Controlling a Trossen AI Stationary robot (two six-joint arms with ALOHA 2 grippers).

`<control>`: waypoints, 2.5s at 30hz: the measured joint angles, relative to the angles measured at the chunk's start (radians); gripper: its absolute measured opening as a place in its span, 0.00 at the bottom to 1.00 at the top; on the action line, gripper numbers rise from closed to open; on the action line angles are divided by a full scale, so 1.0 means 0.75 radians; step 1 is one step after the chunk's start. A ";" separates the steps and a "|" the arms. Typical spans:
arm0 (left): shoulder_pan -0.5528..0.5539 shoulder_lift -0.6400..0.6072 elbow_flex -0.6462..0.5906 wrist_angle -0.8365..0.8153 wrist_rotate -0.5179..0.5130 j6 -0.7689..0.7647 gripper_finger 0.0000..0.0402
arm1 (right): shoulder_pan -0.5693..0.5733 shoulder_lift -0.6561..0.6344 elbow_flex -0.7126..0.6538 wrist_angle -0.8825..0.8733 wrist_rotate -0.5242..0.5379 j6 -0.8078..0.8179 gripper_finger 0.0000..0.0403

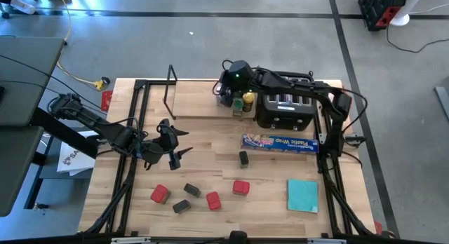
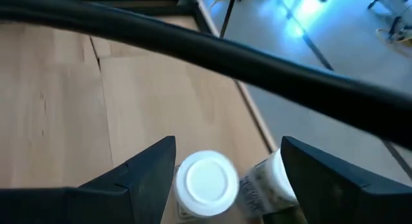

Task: Shelf spices
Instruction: Adjust the green seasoning bottle on the shelf

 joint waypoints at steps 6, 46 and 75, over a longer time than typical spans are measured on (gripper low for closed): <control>0.000 0.000 0.000 -0.001 0.000 0.000 0.68 | 0.083 -0.129 0.000 -0.013 0.134 -0.039 0.68; 0.432 0.007 -0.218 0.336 -0.020 0.460 0.68 | 0.500 0.065 -0.003 -0.783 0.430 0.099 0.02; 0.871 -0.014 -0.496 1.061 0.665 0.579 0.68 | 0.231 0.073 -0.133 -0.524 0.401 -0.007 0.00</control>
